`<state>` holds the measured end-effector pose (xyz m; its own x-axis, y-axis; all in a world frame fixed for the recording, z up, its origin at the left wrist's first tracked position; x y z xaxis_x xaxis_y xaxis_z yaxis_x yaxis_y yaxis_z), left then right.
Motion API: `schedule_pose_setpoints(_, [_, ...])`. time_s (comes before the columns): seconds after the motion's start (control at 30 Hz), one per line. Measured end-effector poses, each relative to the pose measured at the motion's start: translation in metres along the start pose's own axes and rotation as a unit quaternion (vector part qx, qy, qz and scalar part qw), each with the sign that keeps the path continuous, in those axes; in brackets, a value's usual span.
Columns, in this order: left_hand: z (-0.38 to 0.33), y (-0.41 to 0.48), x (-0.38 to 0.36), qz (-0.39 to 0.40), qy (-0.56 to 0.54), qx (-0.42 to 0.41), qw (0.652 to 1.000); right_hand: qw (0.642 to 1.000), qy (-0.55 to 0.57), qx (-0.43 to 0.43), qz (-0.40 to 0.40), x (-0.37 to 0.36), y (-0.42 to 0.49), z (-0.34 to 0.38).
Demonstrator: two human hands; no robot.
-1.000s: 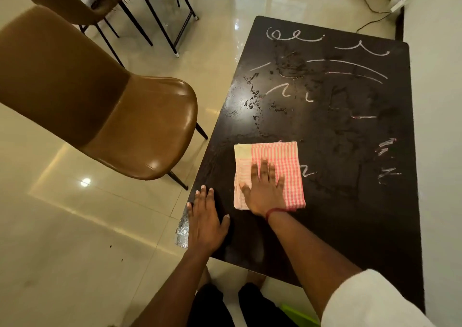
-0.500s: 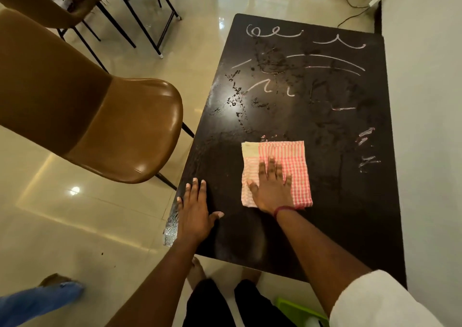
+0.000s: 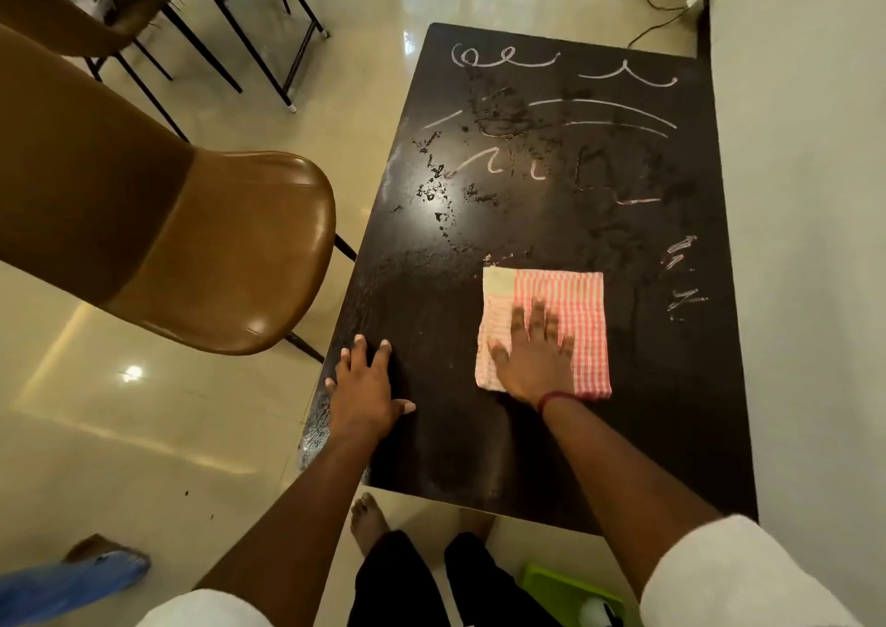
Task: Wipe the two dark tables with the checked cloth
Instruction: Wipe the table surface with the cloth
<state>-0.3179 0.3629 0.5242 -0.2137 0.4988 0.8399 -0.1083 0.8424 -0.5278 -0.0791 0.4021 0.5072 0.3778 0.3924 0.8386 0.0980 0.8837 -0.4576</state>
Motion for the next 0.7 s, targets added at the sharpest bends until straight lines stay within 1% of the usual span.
schedule_pose_setpoints(0.1, [-0.002, 0.001, 0.003, 0.0, -0.003, 0.009, 1.0, 1.0, -0.009, 0.022, 0.005, -0.017, -0.021, 0.015])
schedule_pose_setpoints(0.23, [-0.006, 0.001, 0.007, 0.007, -0.01, 0.013, 1.0, 0.999, -0.005, 0.045, 0.03, -0.012, 0.004, 0.023])
schedule_pose_setpoints(0.37, [-0.006, -0.001, 0.008, 0.005, -0.012, 0.015, 1.0, 0.999, 0.025, -0.022, 0.024, 0.019, 0.026, -0.021])
schedule_pose_setpoints(0.47, [-0.008, -0.001, 0.01, 0.008, -0.012, 0.02, 1.0, 0.998, 0.024, -0.06, 0.01, 0.02, 0.006, -0.049])
schedule_pose_setpoints(0.57, [-0.015, 0.0, 0.015, 0.012, -0.013, 0.027, 1.0, 0.999, 0.015, -0.049, 0.0, -0.001, -0.018, -0.033])
schedule_pose_setpoints(0.7, [-0.029, -0.001, 0.022, 0.047, 0.008, 0.042, 0.998, 0.999, 0.014, -0.018, 0.027, -0.003, -0.006, -0.014])
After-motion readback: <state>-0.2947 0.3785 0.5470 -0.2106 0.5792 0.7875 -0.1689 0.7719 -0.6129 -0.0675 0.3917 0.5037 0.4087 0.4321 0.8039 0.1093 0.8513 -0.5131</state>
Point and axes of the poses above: each hand's wrist, its own y-axis towards the middle knuckle, its own x-axis out of the back of the hand, z = x × y, the point moved 4 cm from there along y, towards the middle knuckle, and after that the axes turned 8 degrees about y, right-handed, at the moved point
